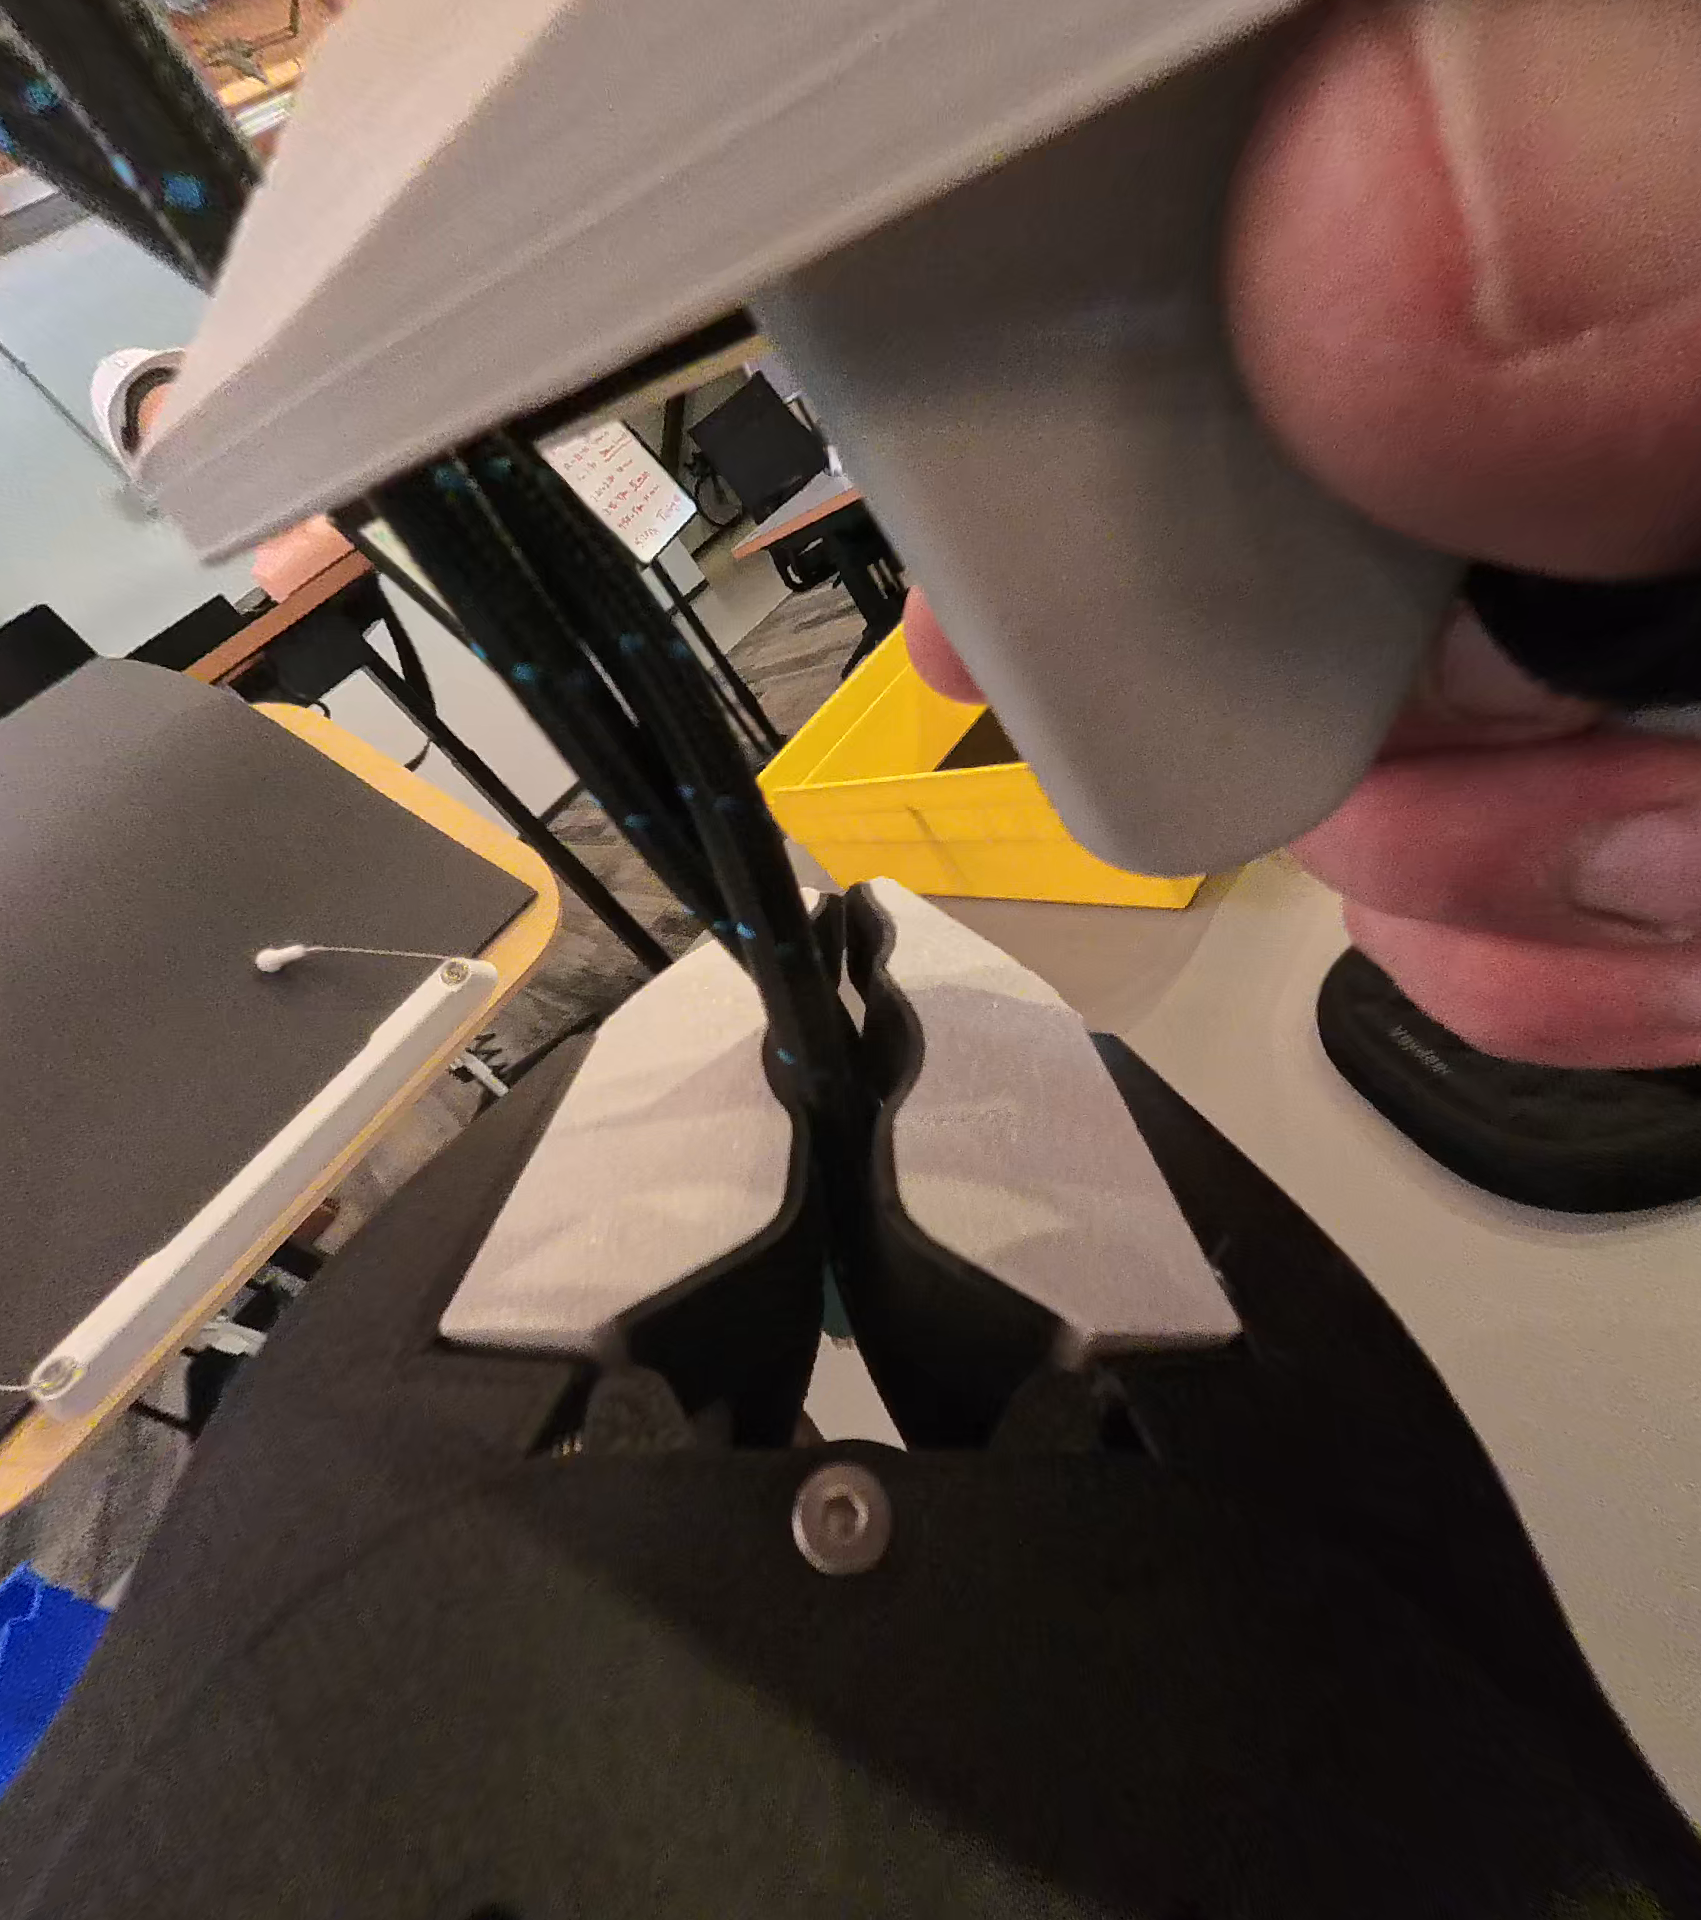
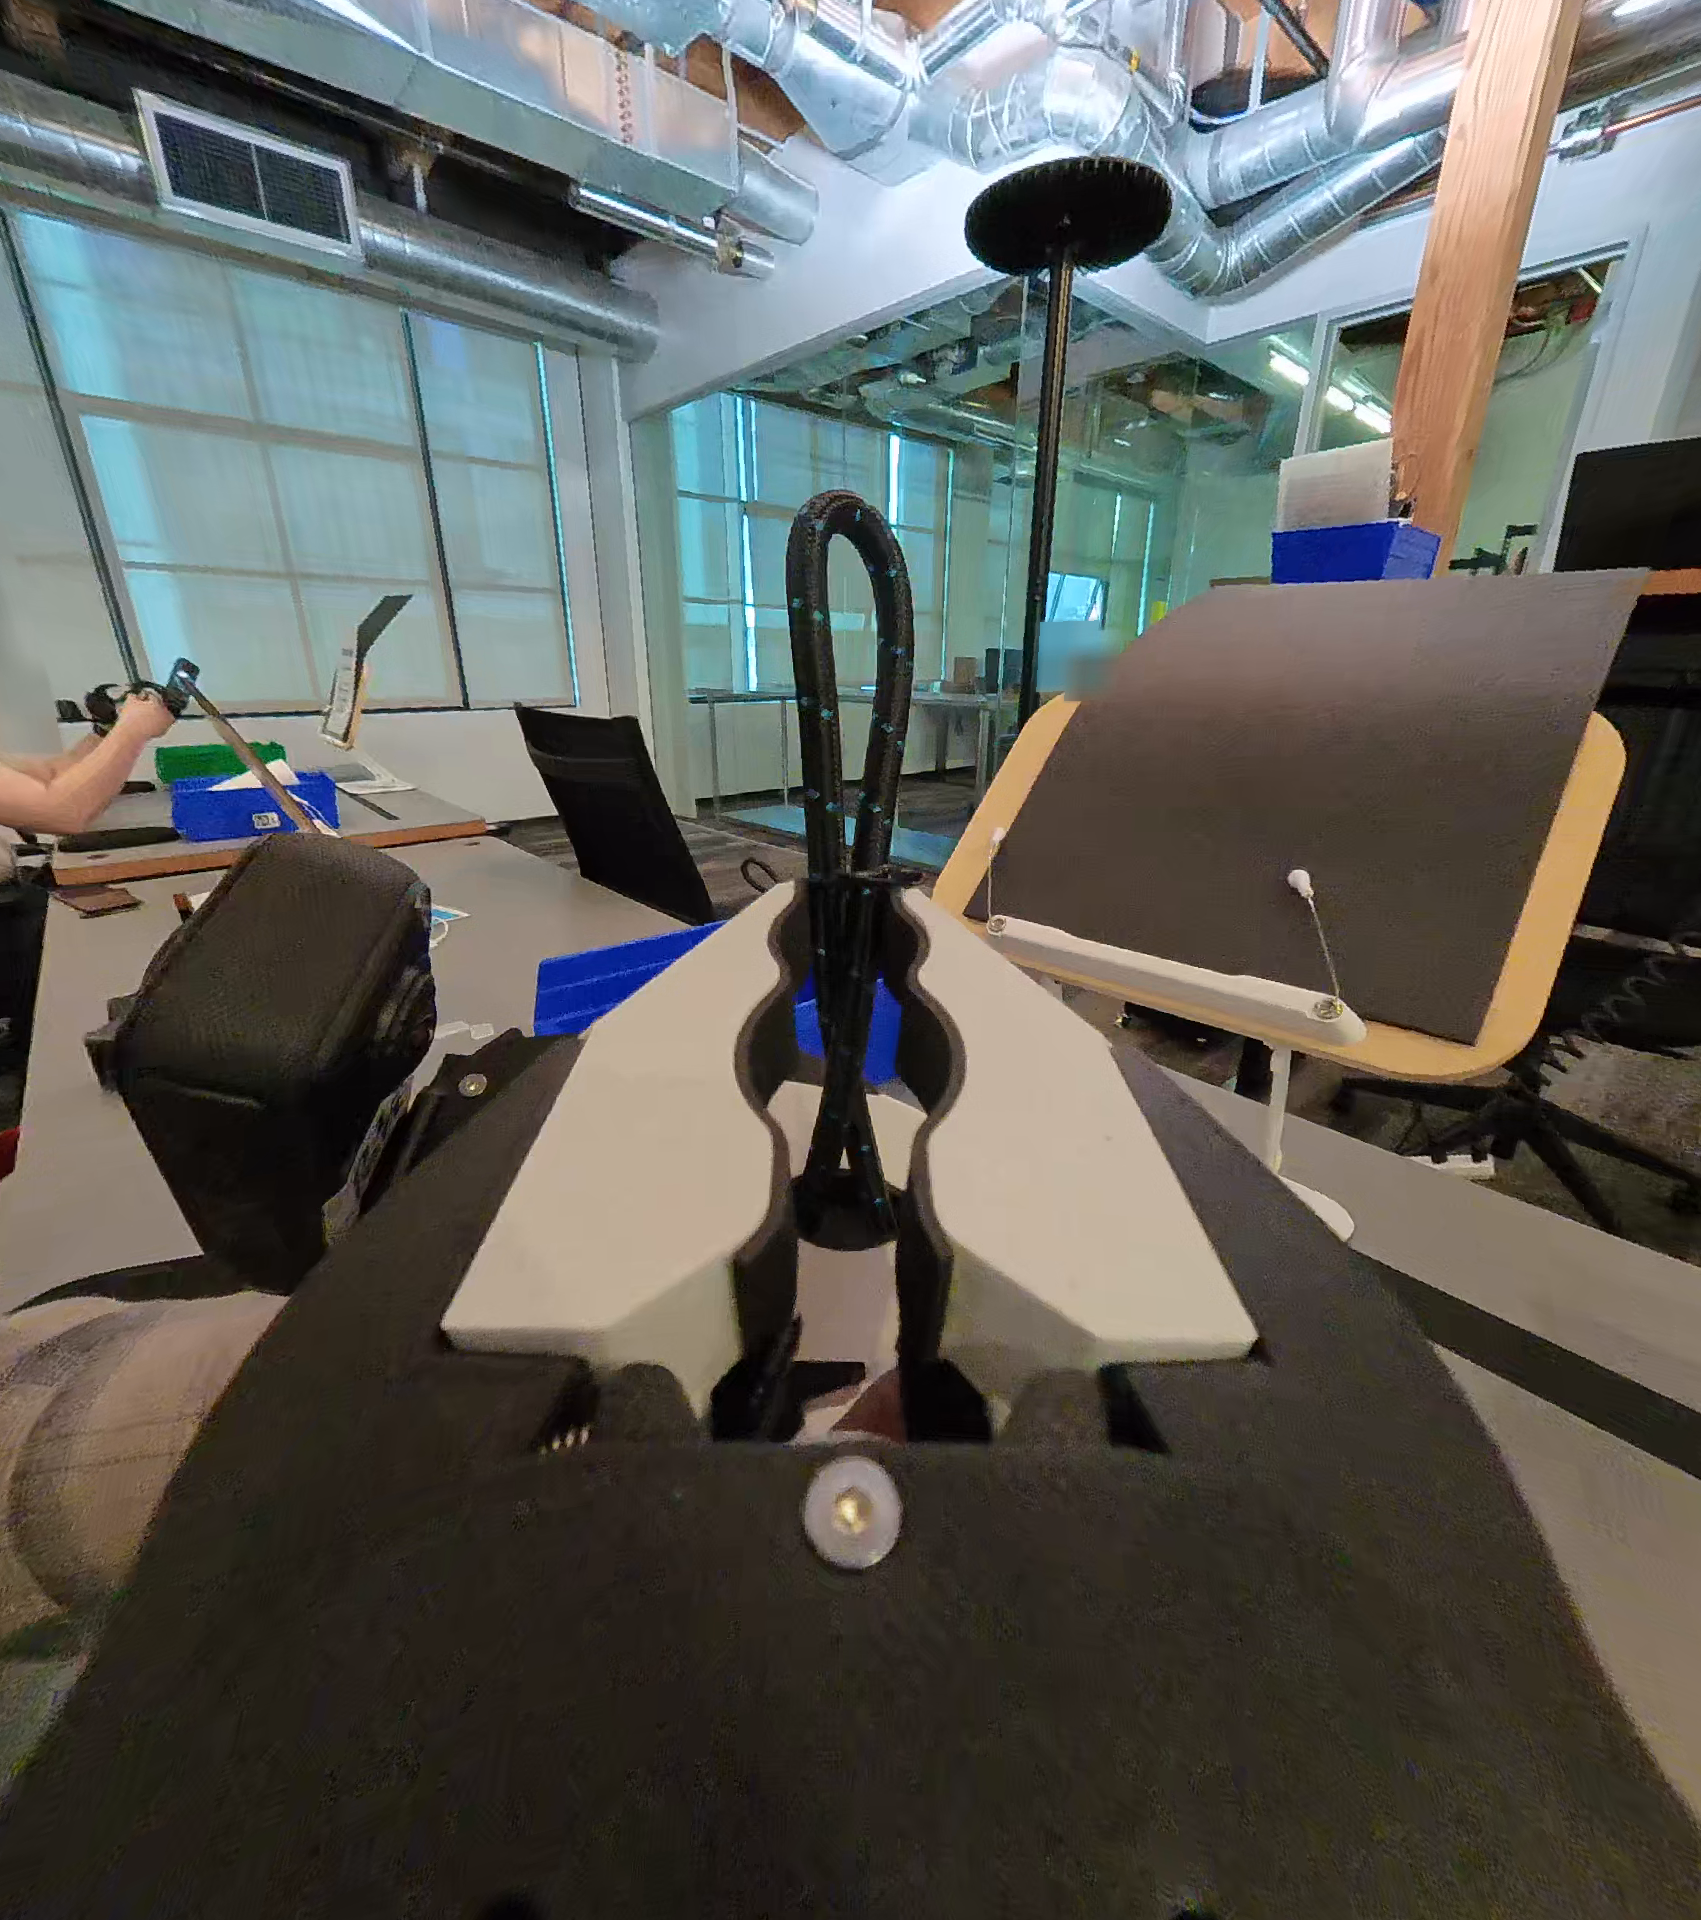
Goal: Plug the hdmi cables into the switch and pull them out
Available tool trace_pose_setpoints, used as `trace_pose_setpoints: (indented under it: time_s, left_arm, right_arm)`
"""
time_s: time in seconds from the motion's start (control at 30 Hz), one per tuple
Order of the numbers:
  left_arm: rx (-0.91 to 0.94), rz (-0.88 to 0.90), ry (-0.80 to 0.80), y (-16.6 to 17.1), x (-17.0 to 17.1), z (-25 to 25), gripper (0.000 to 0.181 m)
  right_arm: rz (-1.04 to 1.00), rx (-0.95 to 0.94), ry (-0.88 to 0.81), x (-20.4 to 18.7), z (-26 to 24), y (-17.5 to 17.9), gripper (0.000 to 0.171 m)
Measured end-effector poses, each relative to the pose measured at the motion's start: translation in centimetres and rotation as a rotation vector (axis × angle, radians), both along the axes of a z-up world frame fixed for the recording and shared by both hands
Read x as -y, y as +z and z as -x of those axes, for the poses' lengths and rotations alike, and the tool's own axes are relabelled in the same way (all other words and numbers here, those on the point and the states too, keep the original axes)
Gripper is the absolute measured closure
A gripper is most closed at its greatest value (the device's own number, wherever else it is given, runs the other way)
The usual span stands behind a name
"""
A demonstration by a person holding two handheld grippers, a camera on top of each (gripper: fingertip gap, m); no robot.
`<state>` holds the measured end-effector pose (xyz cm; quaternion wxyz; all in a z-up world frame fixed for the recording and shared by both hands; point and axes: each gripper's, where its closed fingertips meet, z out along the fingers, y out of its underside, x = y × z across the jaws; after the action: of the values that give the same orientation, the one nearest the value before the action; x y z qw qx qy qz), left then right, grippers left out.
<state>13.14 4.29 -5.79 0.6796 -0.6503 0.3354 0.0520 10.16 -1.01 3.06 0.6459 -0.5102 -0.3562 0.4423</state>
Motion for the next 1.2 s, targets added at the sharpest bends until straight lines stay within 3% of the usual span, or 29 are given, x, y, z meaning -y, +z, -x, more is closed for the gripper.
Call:
trace_pose_setpoints:
  time_s: [0.3,0.6,0.77,0.93,1.2]
  left_arm:
    - [0.075,0.039,-0.137,0.7,1.8,-1.8,0.179]
    - [0.086,0.052,-0.098,0.1,1.3,-1.4,0.179]
    - [0.101,0.048,-0.111,0.6,1.8,-1.3,0.179]
    - [0.093,0.054,-0.172,1.0,2.7,-1.8,0.179]
    - [0.174,0.159,-0.383,-0.1,4.5,-3.4,0.179]
  right_arm:
    - [-0.254,0.037,0.099,2.1,0.2,1.2,0.163]
    - [0.080,-0.068,0.079,0.6,0.9,1.6,0.163]
    - [-0.051,-0.045,0.086,1.4,1.3,2.3,0.163]
    - [-0.291,0.001,0.200,3.0,1.2,2.6,0.160]
    - [-0.314,0.138,0.309,3.9,0.7,0.6,0.155]
